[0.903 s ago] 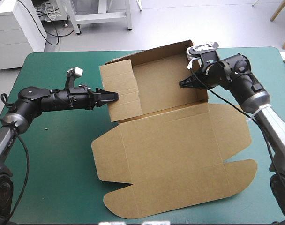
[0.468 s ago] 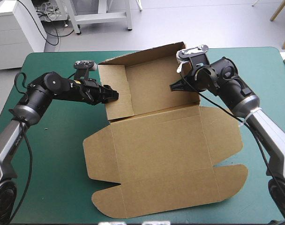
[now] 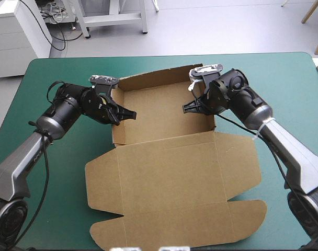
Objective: Fold the box
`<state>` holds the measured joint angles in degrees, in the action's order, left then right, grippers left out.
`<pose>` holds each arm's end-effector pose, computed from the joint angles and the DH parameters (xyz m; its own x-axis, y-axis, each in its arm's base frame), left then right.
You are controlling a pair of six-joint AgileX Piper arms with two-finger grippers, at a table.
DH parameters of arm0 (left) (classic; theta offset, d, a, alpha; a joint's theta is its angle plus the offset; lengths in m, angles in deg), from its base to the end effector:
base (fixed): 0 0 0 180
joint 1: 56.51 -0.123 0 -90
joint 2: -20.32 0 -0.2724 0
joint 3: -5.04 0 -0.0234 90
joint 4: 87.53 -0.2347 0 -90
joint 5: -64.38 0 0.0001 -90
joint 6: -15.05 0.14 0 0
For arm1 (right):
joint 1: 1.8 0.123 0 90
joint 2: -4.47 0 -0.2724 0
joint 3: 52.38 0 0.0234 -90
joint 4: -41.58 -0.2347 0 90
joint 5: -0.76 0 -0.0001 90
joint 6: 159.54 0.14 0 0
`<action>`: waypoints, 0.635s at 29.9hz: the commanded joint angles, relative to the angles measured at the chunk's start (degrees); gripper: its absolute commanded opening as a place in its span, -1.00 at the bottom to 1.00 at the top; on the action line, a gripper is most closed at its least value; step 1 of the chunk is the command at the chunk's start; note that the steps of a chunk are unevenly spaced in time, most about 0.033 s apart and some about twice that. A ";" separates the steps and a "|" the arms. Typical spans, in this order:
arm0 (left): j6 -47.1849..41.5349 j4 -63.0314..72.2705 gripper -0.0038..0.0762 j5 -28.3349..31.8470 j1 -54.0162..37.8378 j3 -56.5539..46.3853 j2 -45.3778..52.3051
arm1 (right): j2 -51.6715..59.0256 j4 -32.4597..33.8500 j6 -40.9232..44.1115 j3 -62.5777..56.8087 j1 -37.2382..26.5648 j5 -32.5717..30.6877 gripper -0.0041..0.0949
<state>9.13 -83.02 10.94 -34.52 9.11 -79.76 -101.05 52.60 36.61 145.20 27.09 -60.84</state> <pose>0.3255 -0.1410 0.2696 -0.8493 0.1818 -0.4957 0.2796 0.9513 -0.1300 0.3418 0.1617 0.2988 -0.8132 -0.2367 -0.5316 -0.2519 0.9667 -0.0449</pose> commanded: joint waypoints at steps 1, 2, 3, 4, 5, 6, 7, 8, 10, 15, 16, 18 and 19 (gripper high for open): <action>0.83 0.49 -0.92 1.80 1.06 2.29 0.50 | -0.20 -2.51 -0.83 1.61 0.65 3.19 -0.96; 0.83 0.19 -0.92 1.30 1.06 2.56 -0.14 | -0.93 -2.51 -0.83 1.61 0.65 3.19 -0.96; 0.83 -0.45 -0.92 1.03 0.94 2.85 -0.89 | -1.81 -2.51 -0.83 1.61 0.45 3.19 -0.96; 0.54 -1.40 -0.92 0.78 0.94 3.18 -1.60 | -2.69 -2.64 -0.83 1.61 0.14 3.19 -0.96; 0.23 -2.12 -0.92 0.78 0.94 3.61 -2.26 | -3.59 -3.05 -1.07 1.61 -0.12 3.19 -0.96; 0.09 -2.52 -0.92 0.51 0.94 4.10 -3.12 | -4.39 -3.91 -1.80 1.61 -0.66 3.19 -0.96; 0.01 -2.96 -0.92 0.51 0.94 4.68 -4.05 | -5.23 -4.94 -2.66 1.61 -1.30 3.19 -0.96; -0.38 -3.60 -0.92 0.51 0.94 5.32 -4.83 | -5.86 -5.66 -3.19 1.61 -1.96 3.30 -0.96; -1.51 -4.51 -0.92 0.03 0.94 7.06 -7.07 | -7.34 -7.41 -3.61 1.61 -3.52 3.43 -0.96; -1.55 -4.51 -0.92 -3.92 0.86 11.63 -13.56 | -10.50 -9.32 -5.15 1.61 -6.68 3.43 -0.96; -1.55 -3.97 -0.92 -4.60 0.86 12.34 -15.11 | -11.03 -9.32 -5.31 1.71 -7.09 3.43 -0.96; -1.55 -2.99 -0.92 -5.63 0.86 13.14 -17.79 | -11.86 -9.13 -5.60 1.71 -7.44 3.43 -0.96; -1.55 -1.95 -0.92 -6.02 0.86 13.30 -18.67 | -12.34 -8.79 -5.81 1.71 -7.44 3.17 -0.96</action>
<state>5.68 -88.13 5.81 -34.52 20.81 -97.33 -114.34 41.58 33.37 145.80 20.35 -58.12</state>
